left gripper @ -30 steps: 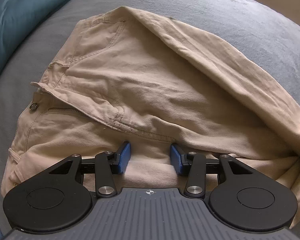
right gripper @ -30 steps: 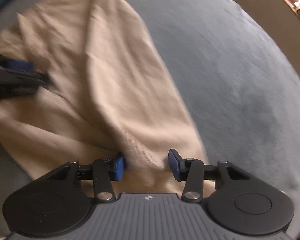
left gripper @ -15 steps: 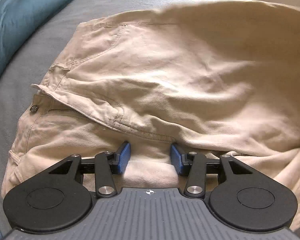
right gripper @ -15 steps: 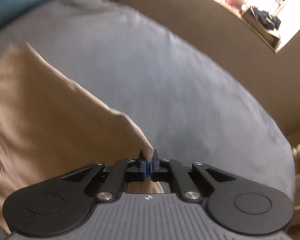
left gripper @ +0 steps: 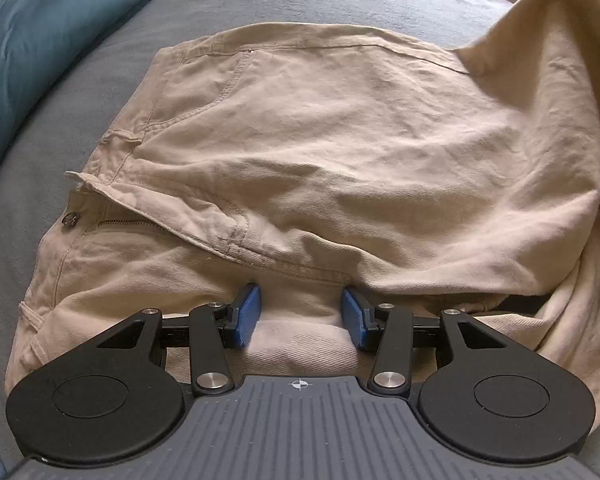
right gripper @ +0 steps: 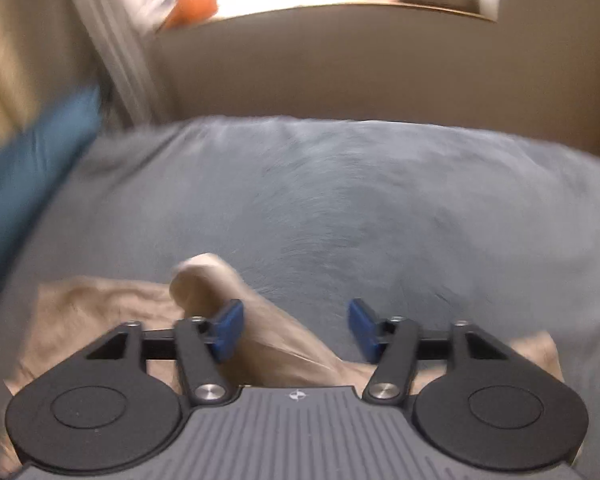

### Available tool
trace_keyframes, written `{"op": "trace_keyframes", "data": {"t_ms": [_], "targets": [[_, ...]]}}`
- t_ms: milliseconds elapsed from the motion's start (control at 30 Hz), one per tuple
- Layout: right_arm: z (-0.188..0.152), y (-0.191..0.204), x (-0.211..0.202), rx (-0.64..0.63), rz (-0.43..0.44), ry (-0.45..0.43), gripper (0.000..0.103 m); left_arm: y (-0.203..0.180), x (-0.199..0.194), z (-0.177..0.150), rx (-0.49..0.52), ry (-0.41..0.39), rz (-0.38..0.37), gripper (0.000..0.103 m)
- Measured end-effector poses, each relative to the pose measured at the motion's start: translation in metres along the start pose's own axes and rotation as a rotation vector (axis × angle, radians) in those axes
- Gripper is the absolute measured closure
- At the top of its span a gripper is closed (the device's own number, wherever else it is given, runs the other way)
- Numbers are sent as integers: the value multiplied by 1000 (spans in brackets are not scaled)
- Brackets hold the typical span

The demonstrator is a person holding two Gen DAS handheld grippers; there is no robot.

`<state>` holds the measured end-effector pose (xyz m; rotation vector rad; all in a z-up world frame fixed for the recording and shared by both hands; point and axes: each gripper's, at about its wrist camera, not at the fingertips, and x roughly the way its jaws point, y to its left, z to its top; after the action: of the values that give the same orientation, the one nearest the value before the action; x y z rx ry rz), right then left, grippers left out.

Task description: Fold clothes

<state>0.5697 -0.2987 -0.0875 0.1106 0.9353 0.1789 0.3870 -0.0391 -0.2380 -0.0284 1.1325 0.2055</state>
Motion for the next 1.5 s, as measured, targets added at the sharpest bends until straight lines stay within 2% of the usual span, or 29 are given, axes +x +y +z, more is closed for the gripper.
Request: {"op": "trace_keyframes", "data": {"t_ms": [133,267,367,467,533,600,700,767,833,967,1033,1100,1167,1300,1367,1400,1433,1467,1500], "targets": [[-15,-60,-3,145,-95,97,40,-1,0,1,3,3,5,58],[-14,-102,14,399,-77,179,41,0,0,0,12,1,7,57],[-11,-117,47,543,-78,267,41,1,0,1,11,2,12,56],[-12,-119,84,589,-103,358,42,1,-1,0,6,0,18,56],[-17,-121,105,601,-144,401,50,1,-1,0,6,-3,22,55],[-27,-125,120,620,-172,424,65,1,-1,-1,7,-5,25,55],[-45,-141,117,697,-180,371,100,2,-2,0,7,-3,26,55],[-55,-150,100,741,-139,313,102,2,-2,1,8,1,26,55],[-63,-153,79,727,-111,262,102,2,-2,1,12,3,28,54],[-67,-160,61,706,-84,275,99,2,-2,1,20,2,32,54],[-61,-165,66,742,-88,313,92,1,-3,1,25,-1,35,54],[-53,-166,78,780,-103,321,62,1,-3,1,28,-2,37,53],[-43,-164,95,796,-99,339,58,1,-3,1,27,-2,40,52],[-30,-153,135,768,-160,452,58,0,-3,1,19,-2,51,51],[-30,-147,146,729,-207,465,59,-1,-3,1,17,-4,57,50],[-31,-147,145,748,-220,452,61,-1,-3,1,16,-5,60,50],[-33,-148,141,772,-228,432,70,-1,-2,1,16,-5,62,50],[-36,-151,137,783,-232,412,88,-1,-2,1,15,-5,64,50],[-41,-155,132,795,-221,391,91,-1,-2,1,15,-4,66,50]]}}
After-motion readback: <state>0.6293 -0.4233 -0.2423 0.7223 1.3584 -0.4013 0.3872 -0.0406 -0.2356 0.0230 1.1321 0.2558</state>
